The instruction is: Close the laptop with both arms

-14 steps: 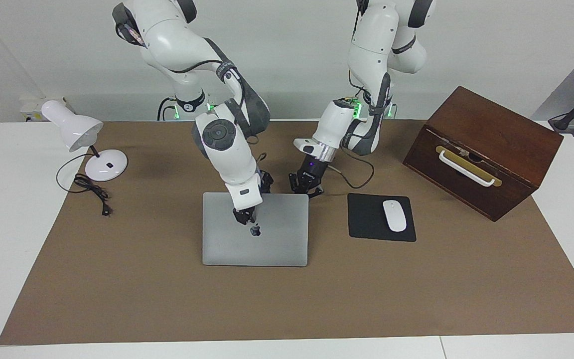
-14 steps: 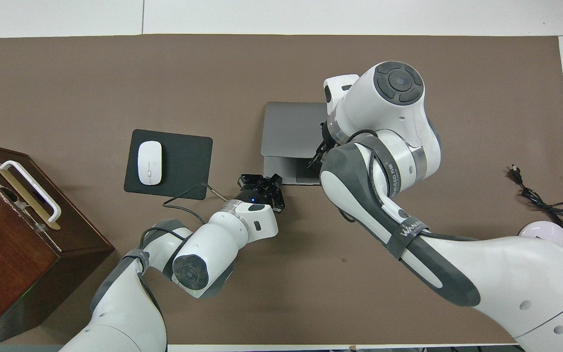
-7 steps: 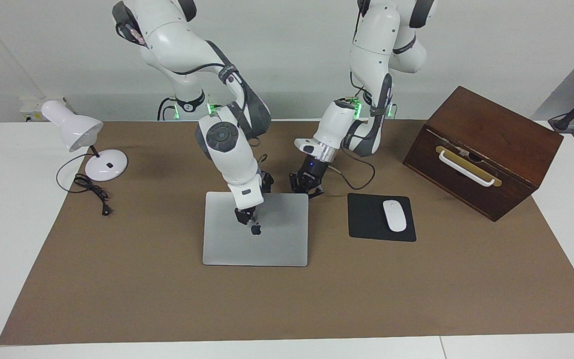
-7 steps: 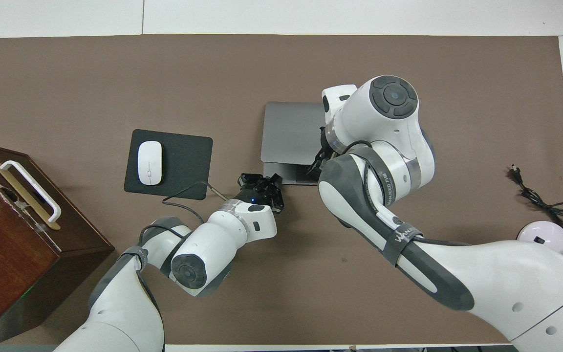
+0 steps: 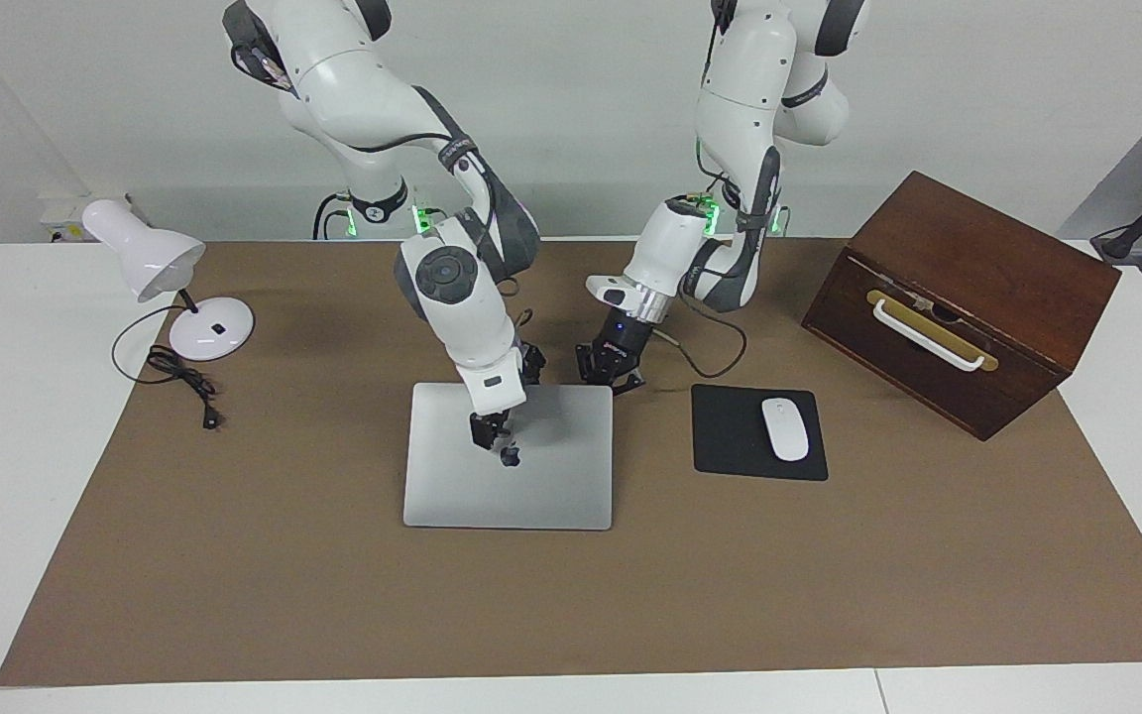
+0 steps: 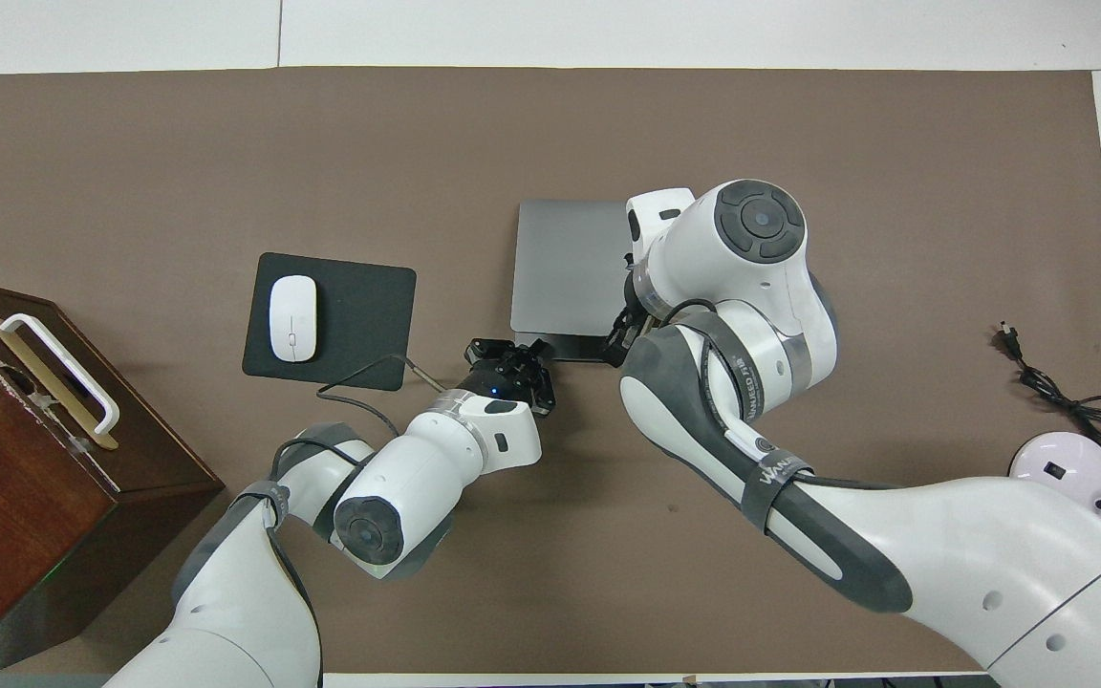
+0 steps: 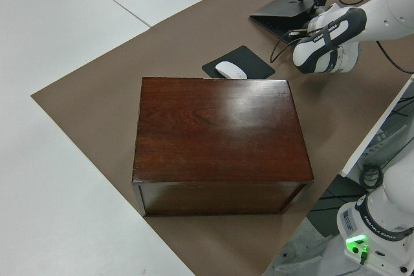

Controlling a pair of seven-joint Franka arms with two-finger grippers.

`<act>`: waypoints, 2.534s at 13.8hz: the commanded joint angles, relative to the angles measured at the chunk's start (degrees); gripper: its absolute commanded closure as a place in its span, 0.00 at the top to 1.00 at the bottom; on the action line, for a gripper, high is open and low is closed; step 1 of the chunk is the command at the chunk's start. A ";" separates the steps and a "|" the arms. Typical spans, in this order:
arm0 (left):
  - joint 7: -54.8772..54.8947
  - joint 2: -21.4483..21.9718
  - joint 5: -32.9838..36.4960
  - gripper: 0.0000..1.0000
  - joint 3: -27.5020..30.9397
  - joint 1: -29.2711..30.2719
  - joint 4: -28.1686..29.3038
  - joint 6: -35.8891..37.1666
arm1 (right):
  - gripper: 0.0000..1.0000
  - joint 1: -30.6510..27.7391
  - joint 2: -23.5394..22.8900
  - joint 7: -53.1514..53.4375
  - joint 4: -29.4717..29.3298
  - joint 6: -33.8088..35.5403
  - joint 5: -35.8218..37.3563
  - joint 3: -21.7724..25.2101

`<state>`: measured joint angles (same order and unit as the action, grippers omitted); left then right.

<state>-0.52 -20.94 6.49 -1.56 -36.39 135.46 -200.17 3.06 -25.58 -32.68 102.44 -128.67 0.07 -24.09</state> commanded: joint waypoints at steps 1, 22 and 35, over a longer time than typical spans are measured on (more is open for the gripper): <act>0.35 -3.67 1.24 0.00 0.32 1.58 -0.38 0.04 | 1.00 -0.34 -0.09 2.70 1.54 -2.37 -1.30 -0.96; 0.43 -3.76 3.35 0.00 0.41 2.11 -0.29 0.04 | 1.00 0.27 2.02 5.08 3.55 -0.17 -0.60 -2.19; 0.43 -3.76 5.29 0.00 0.32 3.52 -0.02 0.04 | 1.00 0.45 2.02 6.05 4.70 -1.32 -0.43 -2.19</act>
<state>-0.75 -21.09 10.27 -1.65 -35.27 135.47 -200.62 3.62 -24.50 -28.19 104.92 -129.02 0.07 -26.14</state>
